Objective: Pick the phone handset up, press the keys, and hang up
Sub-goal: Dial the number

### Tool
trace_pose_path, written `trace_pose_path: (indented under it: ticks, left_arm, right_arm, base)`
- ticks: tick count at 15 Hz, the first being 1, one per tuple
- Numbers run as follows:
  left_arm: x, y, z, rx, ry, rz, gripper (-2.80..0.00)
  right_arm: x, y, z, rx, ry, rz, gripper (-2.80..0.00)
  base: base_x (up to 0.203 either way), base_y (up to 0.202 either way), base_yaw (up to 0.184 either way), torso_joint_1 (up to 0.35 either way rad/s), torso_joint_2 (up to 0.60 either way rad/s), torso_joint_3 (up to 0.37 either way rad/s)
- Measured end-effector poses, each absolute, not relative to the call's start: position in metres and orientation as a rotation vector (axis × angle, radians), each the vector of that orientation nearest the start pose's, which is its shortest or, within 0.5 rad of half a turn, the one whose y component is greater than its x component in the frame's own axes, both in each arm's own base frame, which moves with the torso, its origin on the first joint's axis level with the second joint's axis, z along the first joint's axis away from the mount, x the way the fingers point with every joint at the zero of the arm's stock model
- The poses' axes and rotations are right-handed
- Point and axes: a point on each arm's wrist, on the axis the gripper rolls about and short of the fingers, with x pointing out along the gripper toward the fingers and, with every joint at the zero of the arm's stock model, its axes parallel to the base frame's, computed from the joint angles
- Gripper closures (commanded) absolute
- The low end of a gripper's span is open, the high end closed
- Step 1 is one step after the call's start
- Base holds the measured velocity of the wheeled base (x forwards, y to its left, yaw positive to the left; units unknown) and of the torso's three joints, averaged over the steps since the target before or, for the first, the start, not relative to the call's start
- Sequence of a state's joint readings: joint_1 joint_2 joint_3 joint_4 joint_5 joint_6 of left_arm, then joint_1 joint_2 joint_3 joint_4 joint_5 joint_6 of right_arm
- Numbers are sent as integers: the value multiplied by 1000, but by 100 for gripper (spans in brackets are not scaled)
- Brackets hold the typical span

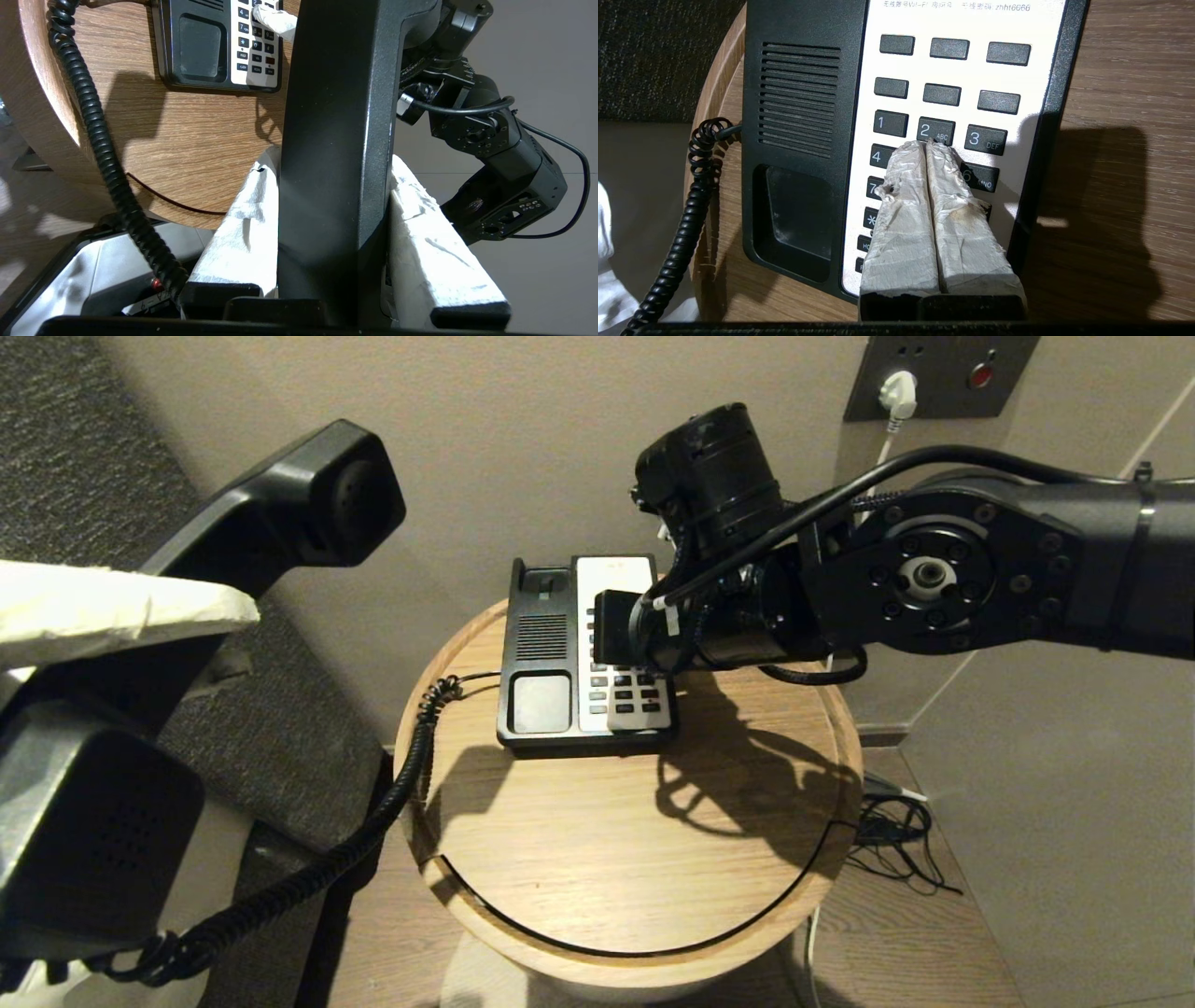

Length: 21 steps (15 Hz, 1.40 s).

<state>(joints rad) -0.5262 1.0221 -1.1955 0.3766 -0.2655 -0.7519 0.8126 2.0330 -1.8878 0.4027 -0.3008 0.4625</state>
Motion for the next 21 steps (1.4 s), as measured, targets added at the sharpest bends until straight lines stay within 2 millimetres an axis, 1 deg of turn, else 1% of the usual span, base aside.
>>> trace_pose_path:
  ticks: [3, 7, 15, 21]
  left_arm:
    - [86, -57, 339, -681, 494, -671, 0]
    - [85, -56, 339, -681, 496, -670, 0]
    - [85, -56, 339, -683, 495, -670, 0]
    - [85, -56, 338, -682, 497, -669, 0]
  right_arm:
    - [282, 288, 272, 165, 543, 373, 0]
    - [280, 286, 276, 171, 533, 375, 0]
    - [277, 279, 276, 156, 547, 349, 0]
    - [275, 276, 272, 143, 570, 341, 0]
  base:
    - [0, 0, 0, 0, 0, 0]
    - [0, 0, 0, 0, 0, 0]
    - [0, 0, 0, 0, 0, 0]
    - [0, 0, 0, 0, 0, 0]
